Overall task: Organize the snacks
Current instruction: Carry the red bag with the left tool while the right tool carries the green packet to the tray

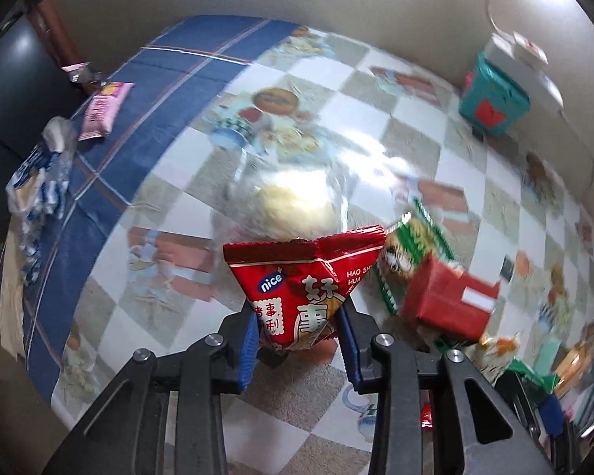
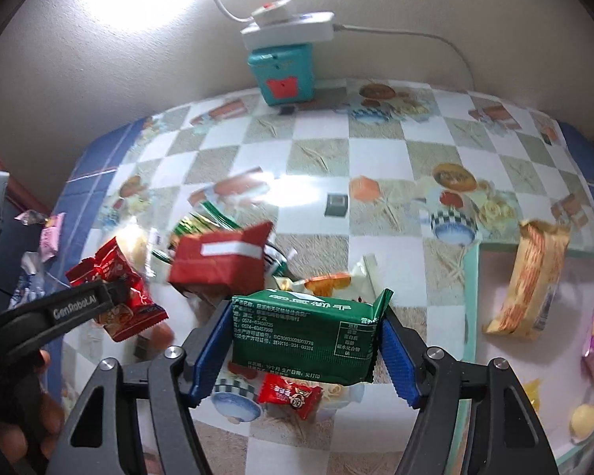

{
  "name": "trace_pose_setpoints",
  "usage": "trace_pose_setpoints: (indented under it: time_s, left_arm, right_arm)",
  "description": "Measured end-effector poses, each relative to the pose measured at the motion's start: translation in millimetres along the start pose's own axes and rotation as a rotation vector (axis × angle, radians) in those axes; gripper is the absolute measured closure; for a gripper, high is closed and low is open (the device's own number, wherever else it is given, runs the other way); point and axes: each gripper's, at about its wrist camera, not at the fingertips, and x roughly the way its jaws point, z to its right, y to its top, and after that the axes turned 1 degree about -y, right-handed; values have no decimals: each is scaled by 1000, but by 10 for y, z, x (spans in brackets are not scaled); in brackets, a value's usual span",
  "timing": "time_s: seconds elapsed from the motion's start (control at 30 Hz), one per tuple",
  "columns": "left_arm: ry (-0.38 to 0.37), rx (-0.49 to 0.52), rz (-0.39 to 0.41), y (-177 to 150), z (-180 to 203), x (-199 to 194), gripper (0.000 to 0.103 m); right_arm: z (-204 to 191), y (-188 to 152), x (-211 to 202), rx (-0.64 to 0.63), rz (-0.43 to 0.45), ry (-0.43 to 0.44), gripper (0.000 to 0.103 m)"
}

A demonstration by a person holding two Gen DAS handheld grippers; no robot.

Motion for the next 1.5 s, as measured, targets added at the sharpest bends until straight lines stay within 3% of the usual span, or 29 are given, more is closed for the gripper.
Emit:
trace_pose_setpoints:
  time_s: [0.1,0.27,0.5,1.0,1.2,1.5]
  left_arm:
    - [-31,-36,34,-18,-42,-287,66]
    - [-71,0,107,-202,59,-726,66]
    - [-138,62,156,-570,379,-1124,66]
    - [-228,274,119,-1225,1487,-1277,66]
    - [-239,373,111,-1434,1944,-1275,66]
    - [-256,462,93,-1558,2419,-1164,66]
  right_arm:
    - [-1,85,-288,0,39,15,31]
    - [124,60,-811,-2,127,6,31]
    - [806,-64,-1217,160,162,-25,30]
    - [2851,-533,-1494,593,135,-237,30]
    - [3199,-551,-1558,639,143,-275,30]
    - [3354,-400,-1438,632,154,-282,30]
